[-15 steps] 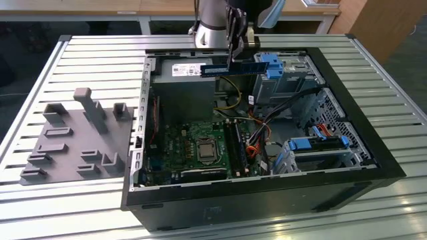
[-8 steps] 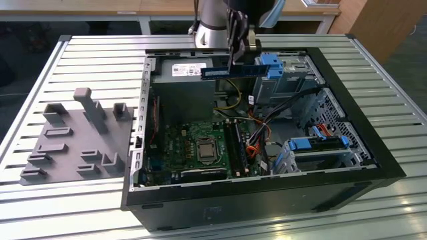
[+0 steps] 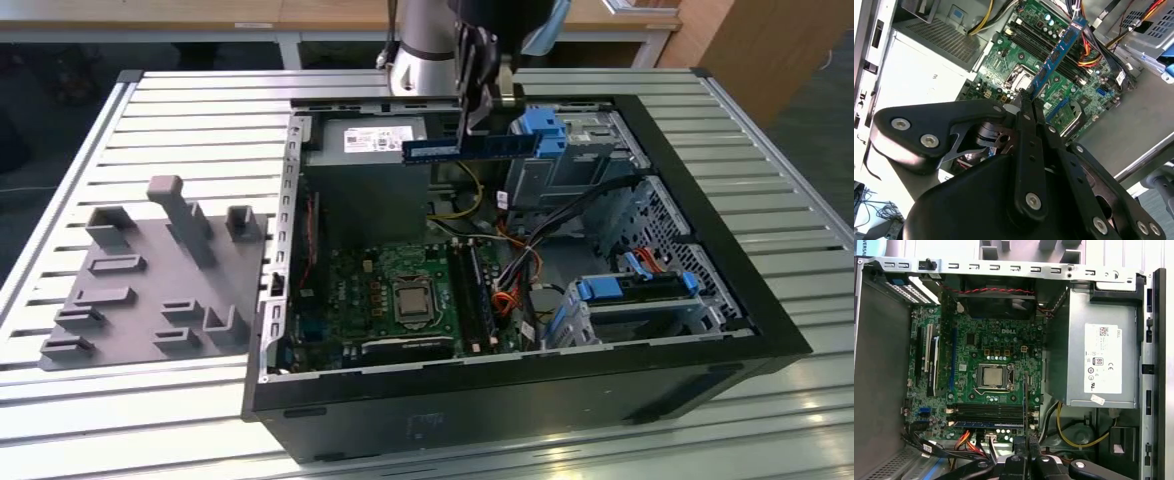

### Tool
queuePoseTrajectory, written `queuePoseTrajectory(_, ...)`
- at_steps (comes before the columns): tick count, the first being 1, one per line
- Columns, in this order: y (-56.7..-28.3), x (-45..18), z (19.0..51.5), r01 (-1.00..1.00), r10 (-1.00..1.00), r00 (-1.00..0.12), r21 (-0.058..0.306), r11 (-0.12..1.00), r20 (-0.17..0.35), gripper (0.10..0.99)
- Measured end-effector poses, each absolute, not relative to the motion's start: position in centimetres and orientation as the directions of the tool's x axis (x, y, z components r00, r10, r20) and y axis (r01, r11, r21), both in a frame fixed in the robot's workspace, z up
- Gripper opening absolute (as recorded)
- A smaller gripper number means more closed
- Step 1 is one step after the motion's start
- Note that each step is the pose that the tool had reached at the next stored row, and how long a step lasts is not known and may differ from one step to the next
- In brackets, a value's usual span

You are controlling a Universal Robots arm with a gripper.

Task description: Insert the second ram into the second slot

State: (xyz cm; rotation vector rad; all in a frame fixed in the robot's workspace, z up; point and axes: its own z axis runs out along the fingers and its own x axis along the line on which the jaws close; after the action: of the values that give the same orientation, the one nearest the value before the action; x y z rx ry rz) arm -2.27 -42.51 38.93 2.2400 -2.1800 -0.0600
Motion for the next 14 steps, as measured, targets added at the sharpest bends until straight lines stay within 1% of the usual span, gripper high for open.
queuePoseTrajectory(14, -43.7, -2.3, 38.9, -0.999, -1.0, 0.019, 0.038, -0.02, -0.016, 0.133)
